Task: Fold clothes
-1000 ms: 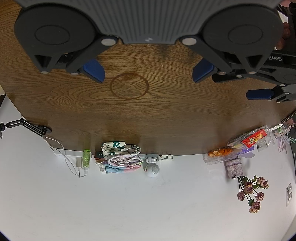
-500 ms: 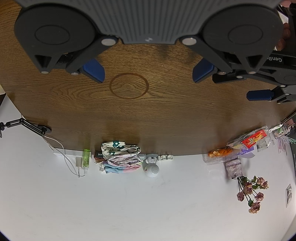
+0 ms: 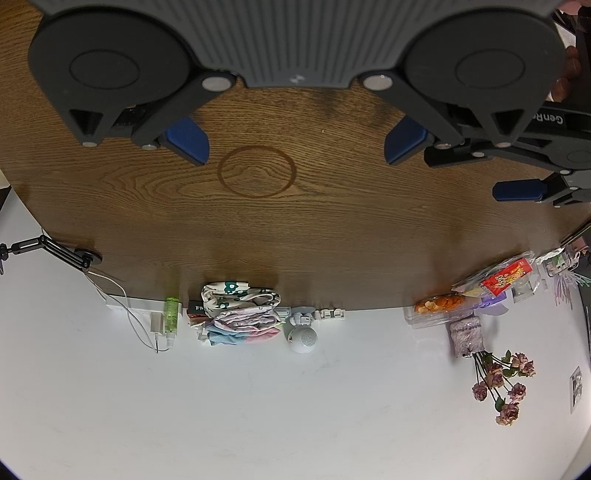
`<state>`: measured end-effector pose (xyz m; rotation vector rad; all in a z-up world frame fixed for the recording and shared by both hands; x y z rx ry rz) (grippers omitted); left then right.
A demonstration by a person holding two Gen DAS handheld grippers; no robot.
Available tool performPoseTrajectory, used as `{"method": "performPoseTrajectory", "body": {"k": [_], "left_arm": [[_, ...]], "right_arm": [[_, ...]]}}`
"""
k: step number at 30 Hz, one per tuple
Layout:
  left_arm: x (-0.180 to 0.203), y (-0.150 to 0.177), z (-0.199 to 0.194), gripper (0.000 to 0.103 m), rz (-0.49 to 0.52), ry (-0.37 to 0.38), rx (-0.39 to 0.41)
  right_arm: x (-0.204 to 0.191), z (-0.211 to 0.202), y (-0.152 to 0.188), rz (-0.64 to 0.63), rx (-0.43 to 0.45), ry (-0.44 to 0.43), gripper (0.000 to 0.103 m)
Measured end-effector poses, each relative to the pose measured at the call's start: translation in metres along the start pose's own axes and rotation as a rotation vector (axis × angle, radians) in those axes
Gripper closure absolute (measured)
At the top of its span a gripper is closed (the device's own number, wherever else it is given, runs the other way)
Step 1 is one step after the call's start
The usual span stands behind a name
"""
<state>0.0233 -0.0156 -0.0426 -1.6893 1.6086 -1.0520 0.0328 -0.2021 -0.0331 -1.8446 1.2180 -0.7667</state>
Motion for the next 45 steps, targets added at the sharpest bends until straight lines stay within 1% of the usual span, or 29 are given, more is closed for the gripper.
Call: {"method": "performPoseTrajectory", "body": {"k": [45], "left_arm": [[0.0022, 0.0017, 0.0009, 0.000, -0.003, -0.007, -0.004]], "right_arm": [[-0.0018, 0.0006, 0.0020, -0.004, -0.008, 0.000, 0.000]]}}
Point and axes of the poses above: each gripper's, at about its wrist camera, not at the fingertips, and z roughly the way its jaws point, x to its right, y to its underside, the point moved 3 cm from there along z, roughly the way its jaws point, and after that the axes turned 10 degrees about -z, right-handed, at the moved point
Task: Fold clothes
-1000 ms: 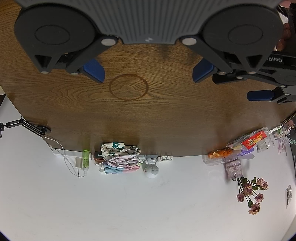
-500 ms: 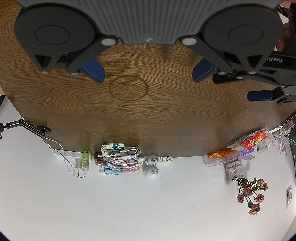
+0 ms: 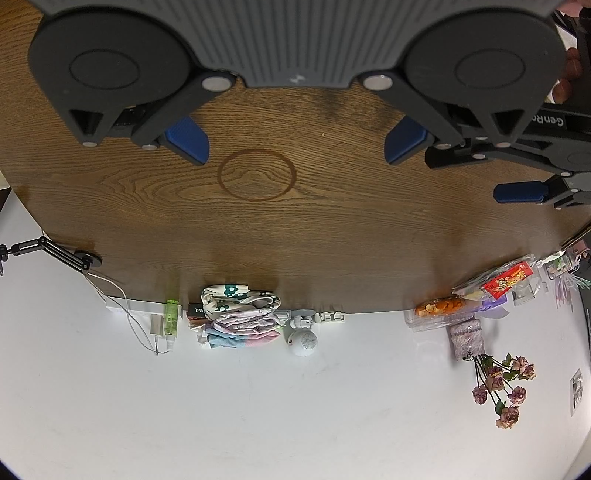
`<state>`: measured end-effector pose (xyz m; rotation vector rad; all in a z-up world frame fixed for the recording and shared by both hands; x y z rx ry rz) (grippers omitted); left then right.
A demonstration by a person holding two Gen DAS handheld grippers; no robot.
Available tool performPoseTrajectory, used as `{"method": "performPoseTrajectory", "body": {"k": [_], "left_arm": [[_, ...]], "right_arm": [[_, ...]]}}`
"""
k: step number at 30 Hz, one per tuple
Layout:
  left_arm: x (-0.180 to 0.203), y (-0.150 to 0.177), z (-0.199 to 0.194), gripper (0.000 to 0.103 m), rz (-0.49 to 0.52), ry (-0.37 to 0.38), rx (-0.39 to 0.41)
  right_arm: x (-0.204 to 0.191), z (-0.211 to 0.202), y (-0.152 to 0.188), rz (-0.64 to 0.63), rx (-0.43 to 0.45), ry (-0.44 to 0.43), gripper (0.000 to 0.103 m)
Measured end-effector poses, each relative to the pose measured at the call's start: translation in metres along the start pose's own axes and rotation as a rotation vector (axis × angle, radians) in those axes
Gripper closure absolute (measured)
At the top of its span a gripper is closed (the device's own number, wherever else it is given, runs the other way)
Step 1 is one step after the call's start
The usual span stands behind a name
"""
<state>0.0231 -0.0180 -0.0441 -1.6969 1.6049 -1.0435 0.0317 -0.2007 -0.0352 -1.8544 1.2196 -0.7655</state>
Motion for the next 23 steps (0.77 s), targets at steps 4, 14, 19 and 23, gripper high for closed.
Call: {"method": "performPoseTrajectory", "body": {"k": [4, 14, 19, 23], "left_arm": [[-0.0004, -0.0005, -0.0005, 0.000, 0.000, 0.000, 0.001], [-0.0002, -0.0006, -0.0003, 0.000, -0.002, 0.000, 0.000], [0.0001, 0.0001, -0.0009, 0.000, 0.000, -0.004, 0.013], [0.0004, 0.0008, -0.0007, 0.000, -0.002, -0.002, 0.008]], "right_arm": [[-0.0003, 0.0001, -0.0002, -0.001, -0.001, 0.000, 0.000], [-0.0015, -0.0002, -0.0001, -0.003, -0.003, 0.000, 0.000], [-0.0021, -0.0002, 0.0001, -0.002, -0.004, 0.000, 0.000], [-0.0027, -0.0001, 0.0003, -0.002, -0.006, 0.000, 0.000]]}}
Point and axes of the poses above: each gripper's, at about its wrist camera, not at the fingertips, and z roughly the way its jaws point, x to its right, y to its underside, the point moved 3 cm from there along z, roughly the way its jaws point, and after that the axes turned 10 degrees about -z, right-handed, at the moved point
